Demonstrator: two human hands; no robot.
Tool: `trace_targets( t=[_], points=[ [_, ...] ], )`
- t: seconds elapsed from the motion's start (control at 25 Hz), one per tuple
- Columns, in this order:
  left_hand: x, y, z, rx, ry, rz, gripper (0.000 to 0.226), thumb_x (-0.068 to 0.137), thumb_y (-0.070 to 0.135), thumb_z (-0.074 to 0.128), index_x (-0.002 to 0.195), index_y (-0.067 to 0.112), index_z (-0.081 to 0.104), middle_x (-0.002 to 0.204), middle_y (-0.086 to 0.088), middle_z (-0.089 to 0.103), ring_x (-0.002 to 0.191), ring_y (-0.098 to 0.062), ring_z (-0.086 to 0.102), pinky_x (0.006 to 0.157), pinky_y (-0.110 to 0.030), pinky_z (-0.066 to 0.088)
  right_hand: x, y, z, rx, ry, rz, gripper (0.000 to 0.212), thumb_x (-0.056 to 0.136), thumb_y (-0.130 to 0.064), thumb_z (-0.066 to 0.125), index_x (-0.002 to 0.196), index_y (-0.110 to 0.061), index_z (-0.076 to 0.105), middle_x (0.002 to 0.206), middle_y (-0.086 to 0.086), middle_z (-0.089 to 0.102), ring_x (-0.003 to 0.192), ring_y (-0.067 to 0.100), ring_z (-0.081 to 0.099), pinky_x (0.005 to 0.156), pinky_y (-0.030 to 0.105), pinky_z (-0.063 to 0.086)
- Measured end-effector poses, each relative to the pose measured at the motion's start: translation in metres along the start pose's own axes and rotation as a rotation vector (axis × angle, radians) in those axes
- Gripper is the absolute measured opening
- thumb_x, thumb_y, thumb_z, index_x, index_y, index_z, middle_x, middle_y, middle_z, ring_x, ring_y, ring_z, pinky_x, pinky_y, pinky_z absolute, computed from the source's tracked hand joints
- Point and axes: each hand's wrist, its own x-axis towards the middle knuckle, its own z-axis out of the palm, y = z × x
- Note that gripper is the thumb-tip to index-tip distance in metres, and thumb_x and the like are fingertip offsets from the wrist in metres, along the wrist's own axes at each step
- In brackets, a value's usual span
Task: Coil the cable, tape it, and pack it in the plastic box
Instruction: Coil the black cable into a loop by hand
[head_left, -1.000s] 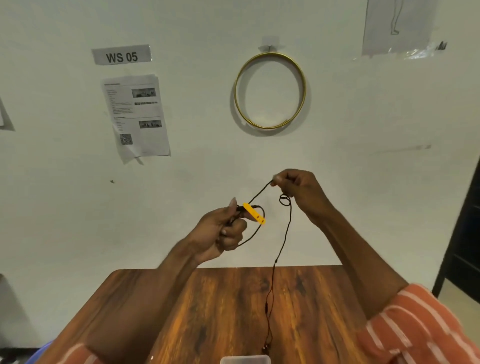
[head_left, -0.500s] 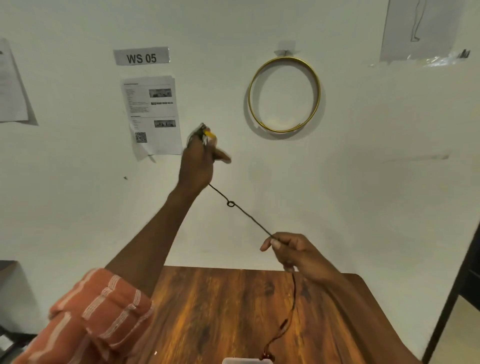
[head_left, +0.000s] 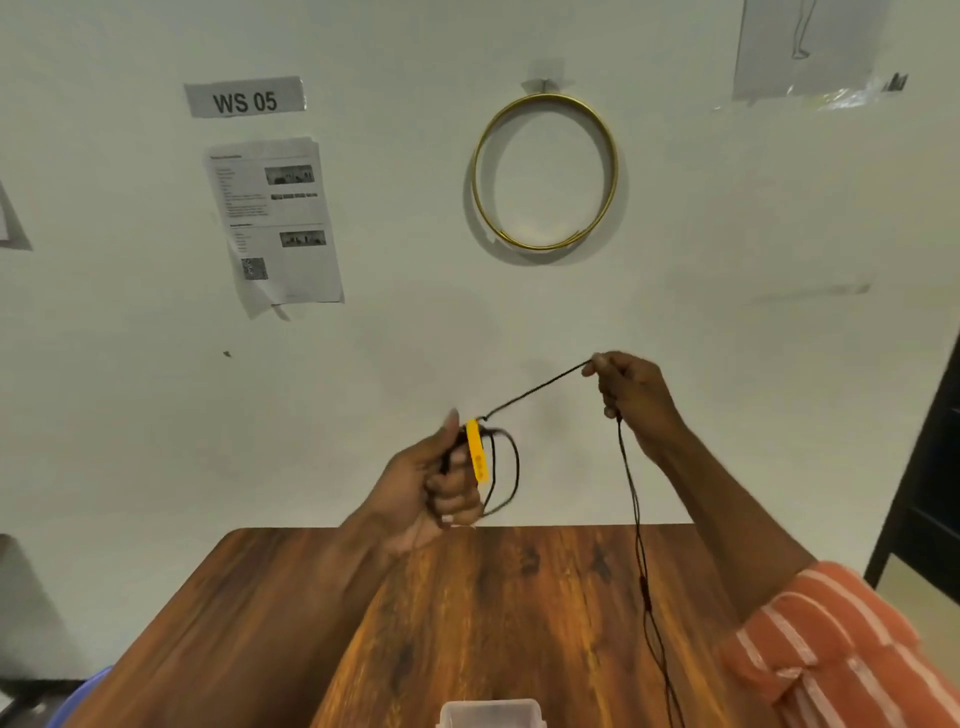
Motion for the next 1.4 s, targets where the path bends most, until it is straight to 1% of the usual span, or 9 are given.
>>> trace_targets(
  t=[0.24,0.36,0.48,0.6,0.88,1.04,1.2,1.32,1.4],
  points=[
    [0.047,0.074,-0.004,-0.185,0.427,0.680,0.039,0.105,0.036,0.029,0.079,0.015,0.048,0.061,0.004,0.069,0.061,-0.014,0.068,0.068,-0.025,0.053,-0.089,0.045,0.036,-0.004,-0.436,0.131,0.011,0.092,-0.014,0.067,0.089,-0.012,0.077,0.057,-0.005,0.058,0.054,0.013,0.048,0.048,0.022,0.040],
    [0.069,0.079,-0.040,0.597,0.697,0.739,0.026,0.104,0.030,0.035,0.099,0.011,0.052,0.087,-0.009,0.077,0.088,-0.025,0.074,0.091,-0.036,0.054,-0.101,0.026,0.030,0.046,-0.519,0.122,0.016,0.091,-0.014,0.067,0.103,-0.007,0.074,0.054,-0.003,0.058,0.045,0.013,0.043,0.044,0.023,0.036],
    [0.065,0.056,-0.064,1.431,0.536,0.222,0.022,0.099,0.036,0.042,0.099,0.020,0.055,0.087,-0.003,0.075,0.066,-0.023,0.071,0.076,-0.043,0.056,-0.078,-0.005,0.007,0.012,-0.362,-0.009,0.016,0.094,-0.005,0.060,0.090,-0.006,0.075,0.050,-0.007,0.051,0.045,0.010,0.038,0.045,0.021,0.031],
    [0.040,0.019,-0.044,1.092,0.247,-0.088,0.049,0.102,0.045,0.034,0.094,0.004,0.060,0.055,-0.007,0.064,0.038,-0.022,0.043,0.046,-0.027,0.037,-0.045,-0.023,-0.006,0.042,-0.232,-0.082,0.020,0.096,-0.007,0.057,0.085,-0.006,0.072,0.052,-0.002,0.040,0.047,0.011,0.031,0.048,0.027,0.023],
    [0.006,-0.015,0.010,-0.126,-0.159,-0.040,0.043,0.099,0.046,0.031,0.080,0.013,0.052,0.044,0.007,0.029,0.031,-0.009,0.021,0.042,-0.023,0.030,-0.026,0.007,0.037,0.126,-0.253,0.022,0.021,0.099,-0.017,0.055,0.086,-0.011,0.070,0.053,-0.008,0.036,0.046,0.010,0.024,0.049,0.029,0.015],
    [0.030,0.025,0.012,-0.231,0.215,0.449,0.041,0.103,0.041,0.030,0.075,0.018,0.049,0.050,0.008,0.051,0.040,-0.009,0.046,0.051,-0.021,0.041,-0.067,0.042,0.048,0.022,-0.354,0.084,0.019,0.095,-0.020,0.062,0.083,-0.015,0.075,0.052,-0.009,0.049,0.046,0.008,0.039,0.051,0.027,0.032],
    [0.053,0.054,-0.013,0.480,0.664,0.670,0.035,0.105,0.032,0.031,0.078,0.016,0.048,0.088,-0.012,0.078,0.094,-0.011,0.071,0.089,-0.015,0.049,-0.095,0.055,0.046,0.055,-0.565,0.142,0.015,0.094,-0.021,0.064,0.102,-0.016,0.075,0.059,0.001,0.055,0.050,0.012,0.051,0.059,0.030,0.046],
    [0.052,0.030,-0.054,1.503,0.822,0.412,0.018,0.102,0.021,0.042,0.098,0.011,0.057,0.095,-0.003,0.075,0.091,-0.002,0.068,0.082,-0.022,0.050,-0.099,0.034,0.043,-0.008,-0.643,0.123,0.018,0.094,-0.023,0.065,0.108,-0.019,0.074,0.058,0.001,0.053,0.049,0.010,0.043,0.050,0.021,0.036],
    [0.039,0.010,-0.075,1.618,0.671,0.117,0.017,0.100,0.026,0.049,0.096,0.012,0.058,0.084,-0.001,0.070,0.076,-0.010,0.069,0.069,-0.030,0.053,-0.093,0.012,0.037,-0.050,-0.624,0.072,0.016,0.095,-0.016,0.063,0.105,-0.013,0.075,0.055,-0.012,0.051,0.048,0.003,0.039,0.049,0.015,0.031]
  ],
)
